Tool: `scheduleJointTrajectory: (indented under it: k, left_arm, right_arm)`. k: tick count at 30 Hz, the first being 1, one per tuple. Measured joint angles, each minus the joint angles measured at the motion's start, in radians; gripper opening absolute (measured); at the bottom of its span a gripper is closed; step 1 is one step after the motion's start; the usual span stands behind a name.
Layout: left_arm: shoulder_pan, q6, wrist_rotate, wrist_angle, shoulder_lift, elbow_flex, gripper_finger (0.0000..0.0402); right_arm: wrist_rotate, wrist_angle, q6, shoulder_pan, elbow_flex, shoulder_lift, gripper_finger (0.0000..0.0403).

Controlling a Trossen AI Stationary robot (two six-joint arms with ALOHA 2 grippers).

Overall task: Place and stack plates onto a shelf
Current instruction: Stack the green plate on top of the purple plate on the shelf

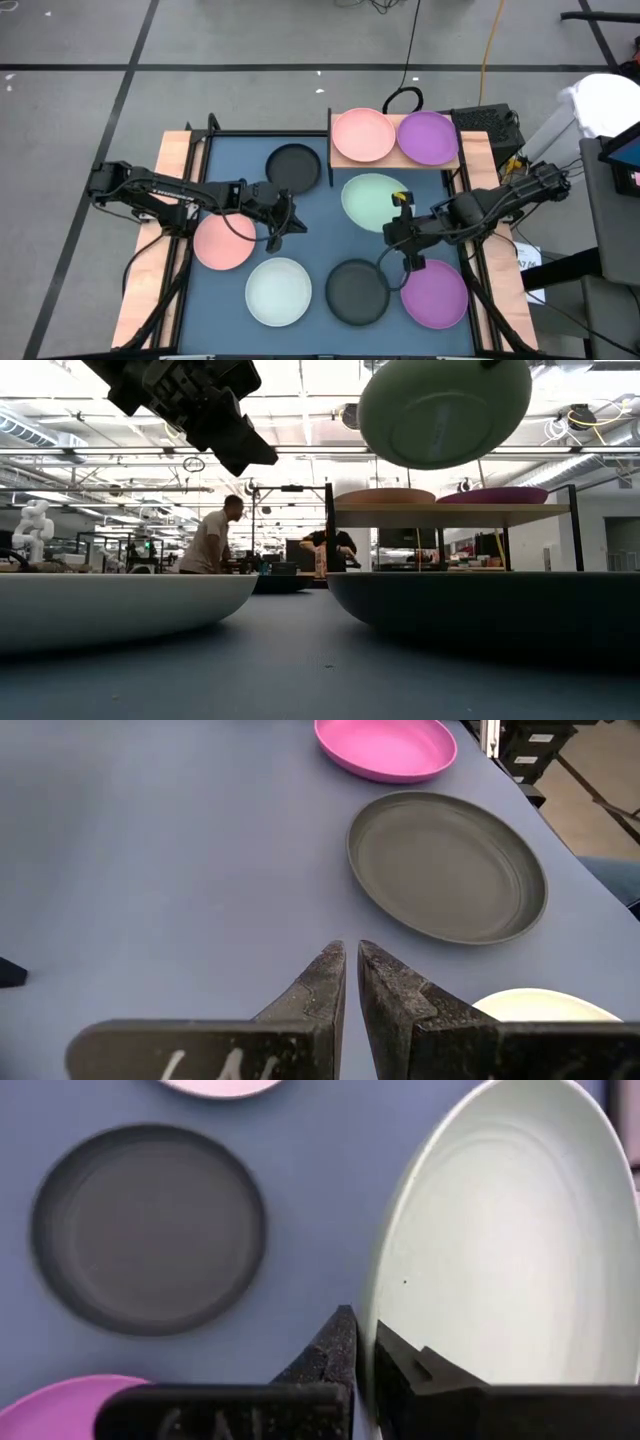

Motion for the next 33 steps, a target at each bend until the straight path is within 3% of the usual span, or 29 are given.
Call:
scheduleJointTrajectory:
  k: [13, 33]
  left_arm:
    - [0.0, 0.0, 0.0, 0.0, 0.004, 0.0, 0.0035]
    - [0.001, -0.005, 0.0, 0.0, 0.004, 0.0, 0.0035]
  right_arm:
    - [0.141, -0.191, 0.073, -0.041, 0.059, 0.0, 0.0]
    - [0.226, -0.317, 0.006, -0.223, 0.059, -0.007, 0.0]
